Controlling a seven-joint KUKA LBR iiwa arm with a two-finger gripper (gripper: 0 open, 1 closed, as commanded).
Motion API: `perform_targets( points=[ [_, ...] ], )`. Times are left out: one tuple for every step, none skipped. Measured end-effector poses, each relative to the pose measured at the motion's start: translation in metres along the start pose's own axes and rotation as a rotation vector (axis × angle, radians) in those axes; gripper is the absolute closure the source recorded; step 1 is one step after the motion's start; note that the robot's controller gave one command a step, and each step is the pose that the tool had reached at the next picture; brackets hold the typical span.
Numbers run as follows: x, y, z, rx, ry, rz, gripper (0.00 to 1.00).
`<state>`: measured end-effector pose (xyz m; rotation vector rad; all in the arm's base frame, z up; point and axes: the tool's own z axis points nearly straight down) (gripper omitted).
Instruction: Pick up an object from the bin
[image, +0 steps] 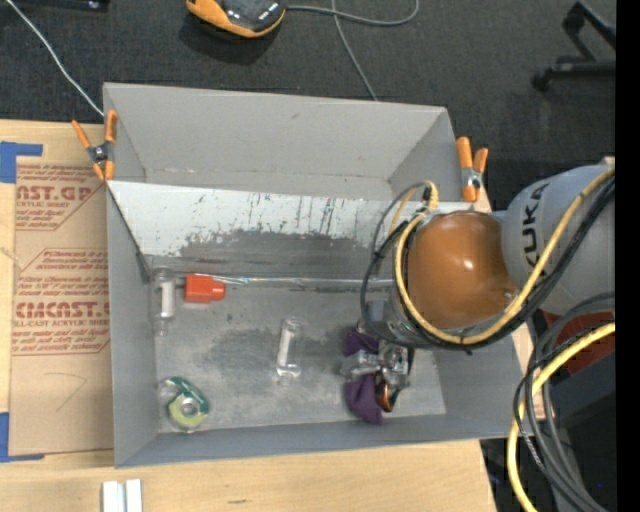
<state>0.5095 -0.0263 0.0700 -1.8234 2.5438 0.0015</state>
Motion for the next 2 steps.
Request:
perform_targets(
  points=[
    [-0.001, 0.011, -0.104, -0.001, -0.002, 0.057, 1.0],
    [0.001, 0.001, -0.051, -0.006, -0.002, 0.043, 1.0]
  ],
)
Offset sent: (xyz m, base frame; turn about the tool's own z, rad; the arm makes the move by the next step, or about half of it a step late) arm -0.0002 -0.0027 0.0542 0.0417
